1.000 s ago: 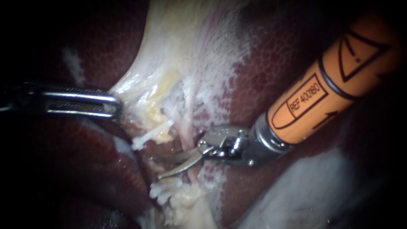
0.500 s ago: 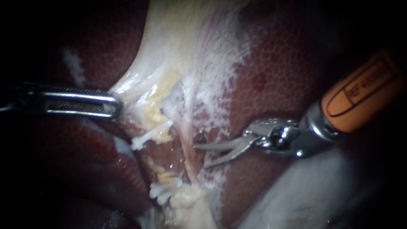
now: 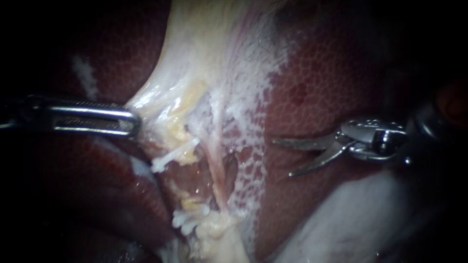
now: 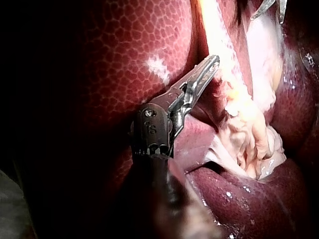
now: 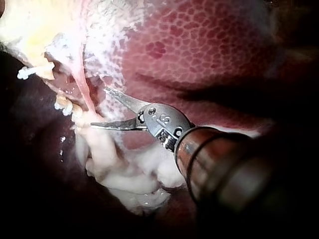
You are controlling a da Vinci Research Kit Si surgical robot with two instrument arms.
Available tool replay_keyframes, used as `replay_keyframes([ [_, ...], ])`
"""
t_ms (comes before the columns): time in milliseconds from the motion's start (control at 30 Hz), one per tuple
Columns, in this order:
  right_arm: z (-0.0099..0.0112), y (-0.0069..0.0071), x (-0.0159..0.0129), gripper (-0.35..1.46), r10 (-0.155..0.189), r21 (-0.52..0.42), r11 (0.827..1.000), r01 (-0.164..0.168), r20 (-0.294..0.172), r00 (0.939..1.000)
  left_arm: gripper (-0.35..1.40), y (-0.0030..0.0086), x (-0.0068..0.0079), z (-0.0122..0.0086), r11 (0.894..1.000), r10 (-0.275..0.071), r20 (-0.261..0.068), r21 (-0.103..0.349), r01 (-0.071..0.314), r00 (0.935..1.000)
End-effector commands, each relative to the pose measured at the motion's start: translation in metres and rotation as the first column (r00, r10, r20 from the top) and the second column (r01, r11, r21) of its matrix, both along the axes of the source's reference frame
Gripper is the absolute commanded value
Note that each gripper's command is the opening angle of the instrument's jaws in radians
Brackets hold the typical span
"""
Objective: Go back from the cut left tube
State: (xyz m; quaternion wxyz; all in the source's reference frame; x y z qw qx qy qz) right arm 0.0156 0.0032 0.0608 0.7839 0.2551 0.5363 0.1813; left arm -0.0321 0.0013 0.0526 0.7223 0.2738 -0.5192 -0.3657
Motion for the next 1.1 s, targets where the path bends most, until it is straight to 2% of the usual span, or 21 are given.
replay_keyframes([
  [33, -0.0001, 0.0, 0.0, 1.3, 0.006, -0.025, 1.0, -0.006, 0.007, 1.0, -0.35, 0.0, 0.0, 0.0, 1.0, 0.0, 0.0, 0.0, 0.0, 1.0],
  [233, -0.0015, -0.0009, 0.0001, 1.4, 0.041, -0.145, 0.989, -0.033, 0.051, 0.9979, -0.35, 0.0, 0.0, 0.0, 1.0, 0.0, 0.0, 0.0, 0.0, 1.0],
  [533, -0.003, -0.0017, 0.0008, 1.43, 0.081, -0.304, 0.952, -0.044, 0.111, 0.9905, -0.35, 0.0, 0.0, 0.0, 1.0, 0.0, 0.0, 0.0, 0.0, 1.0],
  [833, -0.003, -0.0016, 0.0007, 1.43, 0.068, -0.369, 0.929, -0.019, 0.122, 0.9902, -0.35, 0.0, 0.0, 0.0001, 1.0, 0.0, 0.0, 0.0, 0.0, 1.0],
  [1000, -0.003, -0.0016, 0.0007, 1.43, 0.064, -0.367, 0.93, -0.016, 0.118, 0.9909, -0.35, 0.0, 0.0, 0.0001, 1.0, 0.0, 0.0, -0.001, 0.0, 1.0],
  [1100, -0.0028, -0.0015, 0.0007, 1.43, 0.049, -0.377, 0.926, -0.004, 0.11, 0.9927, -0.35, -0.0001, -0.0001, 0.0003, 1.0, 0.0, 0.0, -0.001, 0.0, 1.0],
])
